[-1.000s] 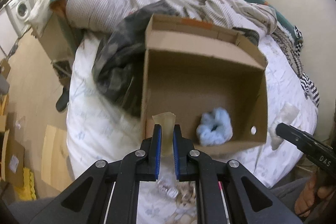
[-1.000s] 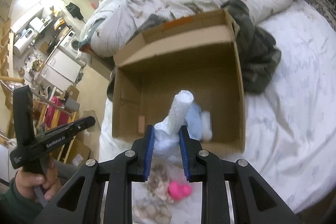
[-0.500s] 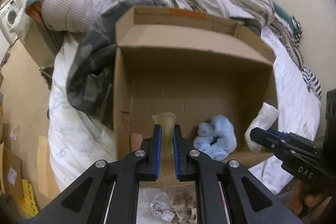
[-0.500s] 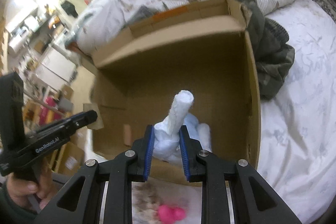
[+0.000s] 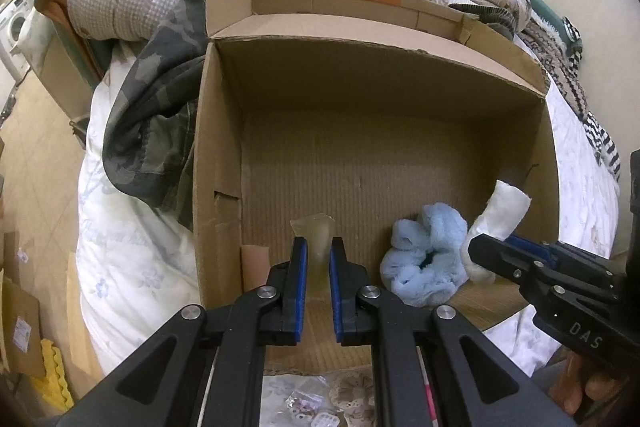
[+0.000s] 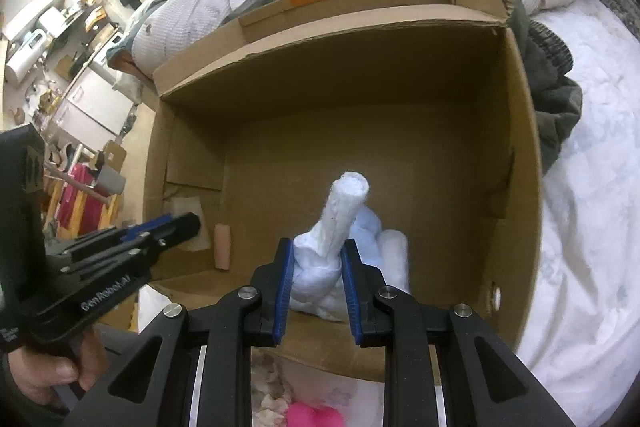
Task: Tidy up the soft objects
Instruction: 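Carry the cardboard piece and white sock into the box and release both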
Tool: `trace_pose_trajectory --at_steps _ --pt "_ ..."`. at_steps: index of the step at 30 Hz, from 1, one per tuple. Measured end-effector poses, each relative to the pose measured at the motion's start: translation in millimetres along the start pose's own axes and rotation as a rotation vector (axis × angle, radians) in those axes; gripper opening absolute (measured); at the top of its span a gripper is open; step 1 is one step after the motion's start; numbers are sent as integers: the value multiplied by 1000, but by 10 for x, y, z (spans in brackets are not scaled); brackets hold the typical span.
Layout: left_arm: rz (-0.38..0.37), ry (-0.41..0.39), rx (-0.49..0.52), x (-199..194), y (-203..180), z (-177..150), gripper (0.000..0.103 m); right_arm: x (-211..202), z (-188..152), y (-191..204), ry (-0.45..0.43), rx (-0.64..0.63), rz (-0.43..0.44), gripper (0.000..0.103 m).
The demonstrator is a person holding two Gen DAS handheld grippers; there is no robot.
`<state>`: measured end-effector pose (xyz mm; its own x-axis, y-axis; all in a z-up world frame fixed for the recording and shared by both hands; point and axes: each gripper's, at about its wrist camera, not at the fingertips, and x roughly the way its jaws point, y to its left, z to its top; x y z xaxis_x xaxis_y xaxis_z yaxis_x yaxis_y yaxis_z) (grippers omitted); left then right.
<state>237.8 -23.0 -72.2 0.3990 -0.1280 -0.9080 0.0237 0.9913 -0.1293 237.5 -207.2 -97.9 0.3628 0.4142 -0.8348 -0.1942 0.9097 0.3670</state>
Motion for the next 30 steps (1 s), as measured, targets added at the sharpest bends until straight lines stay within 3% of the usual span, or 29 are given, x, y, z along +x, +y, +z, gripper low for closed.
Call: trace_pose_trajectory --at_steps 20,30 --pt "21 18 14 103 -29 -36 11 119 12 48 36 -1 45 26" --pt "30 20 25 88 -50 -37 18 73 8 -9 11 31 62 27"
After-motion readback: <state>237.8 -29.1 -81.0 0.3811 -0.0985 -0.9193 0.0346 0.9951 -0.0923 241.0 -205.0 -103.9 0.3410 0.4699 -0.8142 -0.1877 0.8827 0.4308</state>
